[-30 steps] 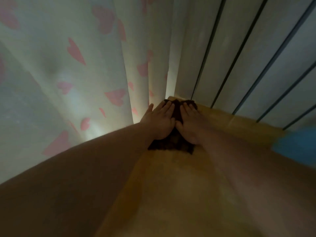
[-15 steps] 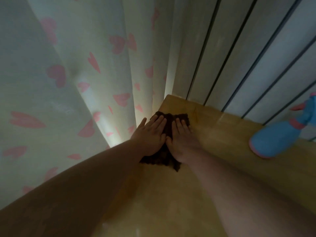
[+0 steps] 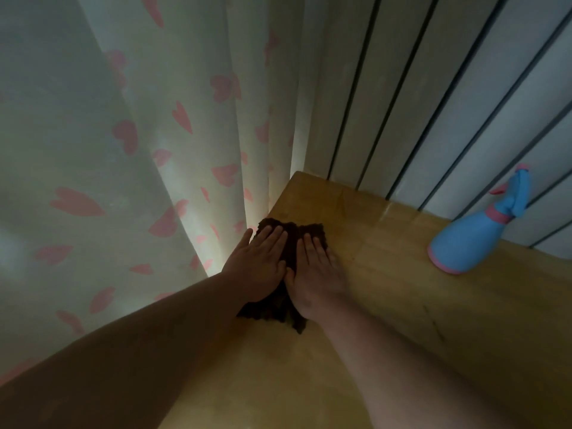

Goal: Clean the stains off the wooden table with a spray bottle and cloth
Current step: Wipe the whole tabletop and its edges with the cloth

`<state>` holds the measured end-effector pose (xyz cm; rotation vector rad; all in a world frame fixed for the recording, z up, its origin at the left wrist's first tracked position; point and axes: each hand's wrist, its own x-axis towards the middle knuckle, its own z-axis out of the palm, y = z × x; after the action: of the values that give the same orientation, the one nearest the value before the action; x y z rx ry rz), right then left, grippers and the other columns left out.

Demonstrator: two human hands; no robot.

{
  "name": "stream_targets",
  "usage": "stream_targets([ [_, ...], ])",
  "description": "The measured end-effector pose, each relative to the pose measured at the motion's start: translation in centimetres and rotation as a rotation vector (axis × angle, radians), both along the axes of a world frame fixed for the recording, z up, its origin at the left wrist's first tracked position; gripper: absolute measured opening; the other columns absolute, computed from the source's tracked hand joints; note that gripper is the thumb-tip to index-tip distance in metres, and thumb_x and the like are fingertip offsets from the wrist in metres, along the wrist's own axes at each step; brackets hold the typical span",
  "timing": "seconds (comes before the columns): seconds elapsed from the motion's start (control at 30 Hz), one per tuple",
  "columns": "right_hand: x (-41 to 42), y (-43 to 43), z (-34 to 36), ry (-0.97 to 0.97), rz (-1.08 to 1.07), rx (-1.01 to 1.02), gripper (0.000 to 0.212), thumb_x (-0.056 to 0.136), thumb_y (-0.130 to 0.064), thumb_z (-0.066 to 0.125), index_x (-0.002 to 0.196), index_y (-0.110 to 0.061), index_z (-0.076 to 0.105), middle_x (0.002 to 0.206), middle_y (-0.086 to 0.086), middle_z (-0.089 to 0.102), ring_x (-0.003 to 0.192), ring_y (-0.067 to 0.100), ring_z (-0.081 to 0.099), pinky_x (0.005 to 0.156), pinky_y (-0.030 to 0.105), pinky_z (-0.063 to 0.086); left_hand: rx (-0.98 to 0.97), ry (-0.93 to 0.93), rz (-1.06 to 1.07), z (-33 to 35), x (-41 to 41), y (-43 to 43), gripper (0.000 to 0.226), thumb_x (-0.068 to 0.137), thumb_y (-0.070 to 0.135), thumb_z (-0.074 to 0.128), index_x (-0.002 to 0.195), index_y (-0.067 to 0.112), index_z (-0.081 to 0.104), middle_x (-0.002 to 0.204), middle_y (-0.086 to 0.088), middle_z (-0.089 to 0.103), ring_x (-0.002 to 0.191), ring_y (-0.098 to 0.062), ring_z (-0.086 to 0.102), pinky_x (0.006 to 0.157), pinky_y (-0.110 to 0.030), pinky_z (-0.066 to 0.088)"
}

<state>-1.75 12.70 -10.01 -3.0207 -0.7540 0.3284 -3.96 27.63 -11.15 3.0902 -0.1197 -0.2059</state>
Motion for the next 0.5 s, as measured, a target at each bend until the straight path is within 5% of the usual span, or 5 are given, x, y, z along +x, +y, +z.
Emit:
stream_targets([
  [0.17,1.7,-1.3,-0.3,-0.013,-0.062,0.019,0.072,0.097,-0.055,0.008,0.152,-0.012,-0.01,0.161,0.006,-0.011,0.148,0.018,-0.012,0.12,0.04,-0.006,-0.03,-0.026,-0.053,0.2,2.4,-1.1,0.06,0.104,0.044,0.013,0.157,0.02,-0.004,0.165,0.002,-0.007,0.151,-0.015,-0.009,0.116,-0.034,-0.016],
  [0.5,10.2,-4.6,-0.1,0.0,-0.141,-0.026,0.075,0.096,-0.058,0.008,0.152,-0.012,-0.012,0.161,0.004,-0.015,0.147,0.017,-0.015,0.12,0.041,-0.005,-0.065,-0.02,-0.085,0.0,11.4,-4.2,0.061,0.104,0.043,0.015,0.158,0.02,-0.003,0.165,0.002,-0.006,0.151,-0.015,-0.008,0.121,-0.04,-0.009],
])
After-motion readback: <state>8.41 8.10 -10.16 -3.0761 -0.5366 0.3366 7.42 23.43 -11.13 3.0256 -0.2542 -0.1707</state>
